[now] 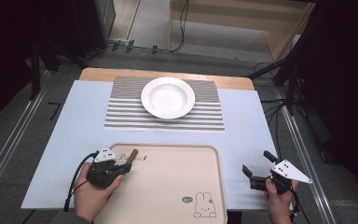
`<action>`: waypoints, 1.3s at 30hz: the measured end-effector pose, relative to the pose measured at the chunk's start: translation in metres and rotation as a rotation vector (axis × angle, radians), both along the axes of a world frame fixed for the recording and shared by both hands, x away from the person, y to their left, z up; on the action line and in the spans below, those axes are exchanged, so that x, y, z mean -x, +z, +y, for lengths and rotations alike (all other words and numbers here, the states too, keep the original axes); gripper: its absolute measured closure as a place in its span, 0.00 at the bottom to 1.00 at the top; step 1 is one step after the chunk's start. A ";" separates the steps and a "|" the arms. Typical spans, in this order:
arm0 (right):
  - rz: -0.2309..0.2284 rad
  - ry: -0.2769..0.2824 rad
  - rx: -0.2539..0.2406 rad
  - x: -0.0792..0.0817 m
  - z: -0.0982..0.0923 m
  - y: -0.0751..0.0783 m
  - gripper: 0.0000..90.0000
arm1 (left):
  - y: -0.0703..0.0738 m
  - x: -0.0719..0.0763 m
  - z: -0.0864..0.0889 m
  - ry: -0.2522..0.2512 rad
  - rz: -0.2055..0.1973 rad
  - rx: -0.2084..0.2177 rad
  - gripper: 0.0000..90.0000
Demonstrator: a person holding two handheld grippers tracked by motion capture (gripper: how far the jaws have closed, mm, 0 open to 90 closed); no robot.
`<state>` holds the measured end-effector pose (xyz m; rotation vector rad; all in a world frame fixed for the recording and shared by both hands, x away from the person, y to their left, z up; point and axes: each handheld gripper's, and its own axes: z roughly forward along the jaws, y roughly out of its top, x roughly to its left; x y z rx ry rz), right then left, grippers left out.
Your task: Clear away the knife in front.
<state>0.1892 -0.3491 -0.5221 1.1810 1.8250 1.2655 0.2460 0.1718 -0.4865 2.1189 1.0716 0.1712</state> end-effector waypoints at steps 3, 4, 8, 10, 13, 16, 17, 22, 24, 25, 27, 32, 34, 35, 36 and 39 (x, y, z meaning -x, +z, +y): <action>0.000 0.000 0.000 0.000 0.000 0.000 0.00 | -0.003 -0.001 0.001 0.007 -0.001 -0.012 1.00; 0.000 0.001 0.001 0.000 0.000 0.000 0.00 | -0.004 -0.001 0.002 0.007 0.000 -0.021 1.00; 0.002 0.000 0.003 0.000 0.000 0.000 0.00 | -0.007 -0.003 0.005 0.011 0.013 -0.013 1.00; 0.002 -0.001 0.004 0.000 0.000 0.000 0.00 | -0.009 -0.004 0.006 0.012 0.018 -0.017 1.00; 0.003 -0.003 0.005 0.000 0.001 0.000 0.00 | -0.010 -0.004 0.009 0.014 0.022 -0.020 1.00; 0.003 -0.002 0.005 0.000 0.000 0.000 0.00 | -0.009 -0.004 0.014 0.023 0.024 -0.015 1.00; 0.004 -0.002 0.004 0.000 0.001 0.000 0.00 | -0.009 -0.004 0.016 0.026 0.022 -0.009 1.00; 0.003 -0.002 0.005 0.000 0.000 0.000 0.00 | -0.008 -0.006 0.025 0.050 0.023 -0.001 1.00; 0.003 -0.002 0.005 0.000 0.001 0.000 0.00 | -0.008 -0.006 0.027 0.054 0.025 -0.005 1.00; 0.003 -0.003 0.004 0.000 0.001 0.000 0.00 | -0.008 -0.006 0.028 0.055 0.025 -0.008 1.00; 0.007 -0.005 0.004 0.000 0.001 0.000 0.00 | -0.008 -0.007 0.031 0.063 0.025 -0.004 1.00; 0.007 -0.007 0.006 0.000 0.001 0.000 0.00 | -0.008 -0.007 0.037 0.078 0.025 0.003 1.00; 0.008 -0.007 0.008 0.000 0.001 0.000 0.00 | -0.009 -0.007 0.038 0.078 0.023 0.000 1.00; 0.007 -0.007 0.008 0.000 0.001 0.000 0.00 | -0.009 -0.007 0.039 0.080 0.022 0.002 1.00; 0.008 -0.007 0.008 0.000 0.001 0.000 0.00 | -0.009 -0.007 0.039 0.084 0.020 0.000 1.00; 0.008 -0.008 0.008 0.000 0.001 0.000 0.00 | -0.010 -0.007 0.041 0.088 0.019 0.000 1.00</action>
